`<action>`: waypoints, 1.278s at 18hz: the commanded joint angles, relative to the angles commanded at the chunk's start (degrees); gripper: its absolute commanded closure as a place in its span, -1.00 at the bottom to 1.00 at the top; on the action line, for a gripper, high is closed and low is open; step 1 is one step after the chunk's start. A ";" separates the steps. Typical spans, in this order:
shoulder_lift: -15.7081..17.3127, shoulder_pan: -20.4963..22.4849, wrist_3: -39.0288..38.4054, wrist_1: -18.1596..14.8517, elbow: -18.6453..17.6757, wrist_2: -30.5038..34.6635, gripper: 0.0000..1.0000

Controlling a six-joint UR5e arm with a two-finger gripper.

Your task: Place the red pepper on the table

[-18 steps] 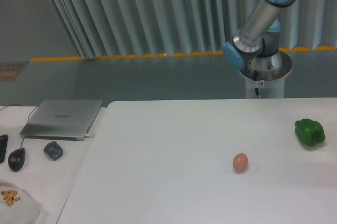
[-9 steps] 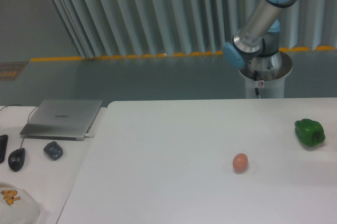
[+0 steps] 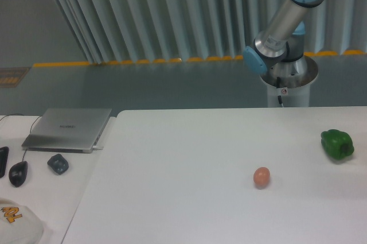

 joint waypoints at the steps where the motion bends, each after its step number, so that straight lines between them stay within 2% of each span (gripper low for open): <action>1: 0.35 0.35 0.53 0.00 -0.35 0.00 -0.92; 4: 1.58 1.32 2.12 -0.17 -0.97 0.00 -0.92; 9: -1.05 0.36 -0.26 0.35 0.70 0.00 -0.92; 14: -2.28 -0.70 -1.75 0.70 2.28 0.00 -0.93; 23: -3.51 -2.02 -1.40 1.23 2.11 0.00 -0.92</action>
